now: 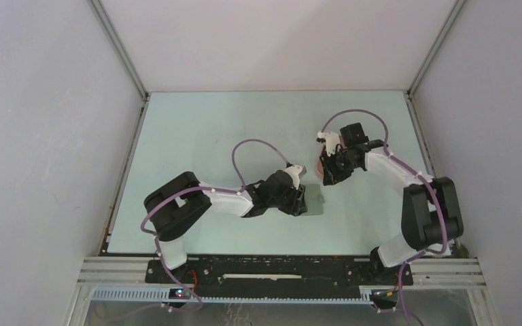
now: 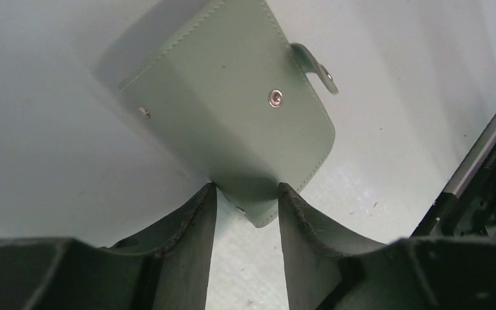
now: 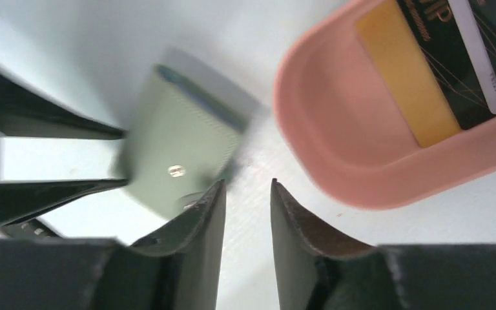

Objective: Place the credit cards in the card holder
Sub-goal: Close the card holder at the center of the board.

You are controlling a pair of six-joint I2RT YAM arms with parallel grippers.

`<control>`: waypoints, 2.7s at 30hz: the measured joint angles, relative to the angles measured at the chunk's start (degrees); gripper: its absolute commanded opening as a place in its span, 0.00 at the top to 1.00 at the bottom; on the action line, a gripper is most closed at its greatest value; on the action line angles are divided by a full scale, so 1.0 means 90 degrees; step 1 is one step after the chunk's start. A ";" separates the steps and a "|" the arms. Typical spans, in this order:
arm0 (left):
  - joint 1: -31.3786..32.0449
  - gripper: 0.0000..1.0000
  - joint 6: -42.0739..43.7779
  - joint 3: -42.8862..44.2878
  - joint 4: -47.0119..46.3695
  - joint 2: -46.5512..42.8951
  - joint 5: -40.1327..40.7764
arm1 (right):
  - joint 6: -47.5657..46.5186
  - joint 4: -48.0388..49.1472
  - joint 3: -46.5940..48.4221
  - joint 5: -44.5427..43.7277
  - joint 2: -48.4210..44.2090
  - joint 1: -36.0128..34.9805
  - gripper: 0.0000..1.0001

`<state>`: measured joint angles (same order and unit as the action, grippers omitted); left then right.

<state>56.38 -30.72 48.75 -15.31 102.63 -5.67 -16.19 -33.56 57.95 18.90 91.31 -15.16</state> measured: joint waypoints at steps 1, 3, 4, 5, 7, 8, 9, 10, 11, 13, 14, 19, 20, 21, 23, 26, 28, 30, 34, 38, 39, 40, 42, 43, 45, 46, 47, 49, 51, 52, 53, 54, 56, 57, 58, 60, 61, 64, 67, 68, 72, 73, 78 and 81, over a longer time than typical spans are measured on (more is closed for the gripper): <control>0.0058 0.57 -0.0051 0.0107 0.0017 0.0090 0.0032 | -0.0092 -0.0107 0.0000 0.0250 -0.0209 0.0024 0.50; 0.0163 0.58 -0.0119 0.0199 0.0024 0.0170 0.0073 | -0.0272 -0.0294 -0.0002 0.0719 -0.0597 0.0036 0.46; 0.0194 0.58 -0.0168 0.0238 0.0019 0.0214 0.0095 | -0.0347 -0.0372 -0.0002 0.0911 -0.0753 0.0017 0.45; 0.0209 0.58 -0.0216 0.0267 0.0019 0.0240 0.0102 | -0.0427 -0.0459 -0.0002 0.1095 -0.0908 -0.0017 0.44; 0.0219 0.59 -0.0350 0.0350 -0.0017 0.0333 0.0102 | -0.0508 -0.0583 -0.0005 0.1290 -0.1066 -0.0080 0.44; 0.0219 0.59 -0.0425 0.0396 -0.0041 0.0379 0.0100 | -0.0527 -0.0610 -0.0007 0.1316 -0.1081 -0.0092 0.44; 0.0219 0.59 -0.0495 0.0457 -0.0080 0.0447 0.0092 | -0.0537 -0.0627 -0.0022 0.1309 -0.1081 -0.0114 0.44; 0.0219 0.59 -0.0568 0.0525 -0.0119 0.0517 0.0090 | -0.0542 -0.0636 -0.0061 0.1287 -0.1073 -0.0119 0.44; 0.0219 0.59 -0.0617 0.0571 -0.0158 0.0571 0.0090 | -0.0544 -0.0653 -0.0092 0.1258 -0.1073 -0.0114 0.44; 0.0219 0.59 -0.0741 0.0631 -0.0274 0.0661 0.0090 | -0.0554 -0.0668 -0.0199 0.1149 -0.1073 -0.0109 0.45; 0.0219 0.59 -0.0775 0.0641 -0.0308 0.0685 0.0087 | -0.0556 -0.0687 -0.0250 0.1078 -0.1061 -0.0109 0.47; 0.0219 0.59 -0.0884 0.0644 -0.0338 0.0695 0.0095 | -0.0554 -0.0726 -0.0289 0.0651 -0.0903 -0.0153 0.52; 0.0219 0.59 -0.0901 0.0644 -0.0338 0.0695 0.0097 | -0.0554 -0.0726 -0.0291 0.0571 -0.0879 -0.0165 0.53; 0.0219 0.59 -0.0918 0.0644 -0.0338 0.0695 0.0102 | -0.0551 -0.0726 -0.0291 0.0495 -0.0860 -0.0175 0.53; 0.0219 0.59 -0.0935 0.0644 -0.0338 0.0695 0.0104 | -0.0551 -0.0724 -0.0294 0.0350 -0.0818 -0.0204 0.54; 0.0219 0.59 -0.0940 0.0644 -0.0338 0.0695 0.0104 | -0.0549 -0.0726 -0.0294 0.0185 -0.0697 -0.0257 0.55; 0.0219 0.59 -0.0945 0.0644 -0.0338 0.0695 0.0107 | -0.0527 -0.0724 -0.0294 0.0051 -0.0597 -0.0308 0.55; 0.0219 0.59 -0.0950 0.0644 -0.0338 0.0695 0.0107 | -0.0503 -0.0716 -0.0304 -0.0068 -0.0534 -0.0364 0.56; 0.0219 0.60 -0.0996 0.0644 -0.0359 0.0707 0.0109 | -0.0466 -0.0682 -0.0306 -0.0270 -0.0449 -0.0444 0.65; 0.0223 0.59 -0.1037 0.0644 -0.0396 0.0724 0.0109 | -0.0425 -0.0636 -0.0308 -0.0471 -0.0369 -0.0493 0.77; 0.0223 0.60 -0.1044 0.0644 -0.0396 0.0724 0.0109 | -0.0425 -0.0624 -0.0308 -0.0517 -0.0359 -0.0495 0.81; 0.0223 0.60 -0.1047 0.0644 -0.0398 0.0724 0.0109 | -0.0415 -0.0617 -0.0308 -0.0549 -0.0359 -0.0498 0.84; 0.0223 0.60 -0.1047 0.0644 -0.0398 0.0724 0.0109 | -0.0398 -0.0590 -0.0308 -0.0595 -0.0359 -0.0498 0.89; 0.0223 0.60 -0.1047 0.0644 -0.0401 0.0726 0.0109 | -0.0381 -0.0578 -0.0308 -0.0612 -0.0359 -0.0498 0.91; 0.0223 0.60 -0.1049 0.0644 -0.0410 0.0731 0.0109 | -0.0376 -0.0563 -0.0308 -0.0629 -0.0362 -0.0498 0.97; 0.0223 0.60 -0.1049 0.0644 -0.0413 0.0731 0.0109 | -0.0367 -0.0554 -0.0308 -0.0641 -0.0367 -0.0498 0.99; 0.0223 0.60 -0.1049 0.0644 -0.0415 0.0733 0.0109 | -0.0357 -0.0542 -0.0308 -0.0644 -0.0374 -0.0495 1.00; 0.0223 0.60 -0.1049 0.0644 -0.0437 0.0743 0.0104 | -0.0352 -0.0525 -0.0308 -0.0644 -0.0398 -0.0491 1.00; 0.0223 0.60 -0.1052 0.0644 -0.0486 0.0765 0.0087 | -0.0347 -0.0512 -0.0308 -0.0641 -0.0418 -0.0483 1.00; 0.0223 0.60 -0.1052 0.0644 -0.0508 0.0772 0.0080 | -0.0347 -0.0498 -0.0308 -0.0636 -0.0420 -0.0481 1.00; 0.0223 0.60 -0.1049 0.0644 -0.0525 0.0777 0.0075 | -0.0350 -0.0483 -0.0308 -0.0631 -0.0425 -0.0476 1.00; 0.0226 0.60 -0.1049 0.0644 -0.0539 0.0784 0.0058 | -0.0347 -0.0476 -0.0308 -0.0600 -0.0430 -0.0452 1.00; 0.0226 0.60 -0.1049 0.0646 -0.0573 0.0799 0.0044 | -0.0347 -0.0476 -0.0308 -0.0527 -0.0459 -0.0418 1.00; 0.0228 0.60 -0.1049 0.0648 -0.0583 0.0806 0.0039 | -0.0350 -0.0474 -0.0308 -0.0500 -0.0483 -0.0401 1.00; 0.0231 0.60 -0.1049 0.0656 -0.0583 0.0814 0.0036 | -0.0350 -0.0469 -0.0308 -0.0466 -0.0515 -0.0386 1.00; 0.0236 0.60 -0.1049 0.0697 -0.0585 0.0848 0.0027 | -0.0352 -0.0449 -0.0308 -0.0437 -0.0580 -0.0347 1.00; 0.0236 0.60 -0.1049 0.0731 -0.0583 0.0877 0.0000 | -0.0355 -0.0435 -0.0308 -0.0423 -0.0612 -0.0323 1.00; 0.0240 0.60 -0.1047 0.0848 -0.0573 0.0962 -0.0041 | -0.0376 -0.0430 -0.0308 -0.0413 -0.0663 -0.0272 1.00; 0.0240 0.58 -0.1039 0.0867 -0.0571 0.0971 -0.0061 | -0.0393 -0.0432 -0.0308 -0.0413 -0.0663 -0.0233 1.00; 0.0240 0.58 -0.1032 0.0860 -0.0576 0.0964 -0.0063 | -0.0406 -0.0430 -0.0308 -0.0418 -0.0663 -0.0233 1.00; 0.0228 0.56 -0.0918 0.0646 -0.0563 0.0695 -0.0066 | -0.0440 -0.0432 -0.0308 -0.0418 -0.0602 -0.0236 1.00; 0.0204 0.57 -0.0872 0.0566 -0.0566 0.0559 -0.0075 | -0.0447 -0.0435 -0.0308 -0.0418 -0.0580 -0.0236 1.00; -0.0075 0.62 -0.0731 0.0447 -0.0743 -0.0019 -0.0267 | -0.0454 -0.0437 -0.0308 -0.0413 -0.0512 -0.0248 1.00; -0.0359 0.71 -0.0707 0.0459 -0.0947 -0.0058 -0.0415 | -0.0457 -0.0440 -0.0306 -0.0381 -0.0512 -0.0245 1.00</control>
<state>53.15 -37.08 52.88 -23.83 102.10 -9.41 -20.29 -37.52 55.20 15.46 86.70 -17.37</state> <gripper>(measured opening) 0.369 0.006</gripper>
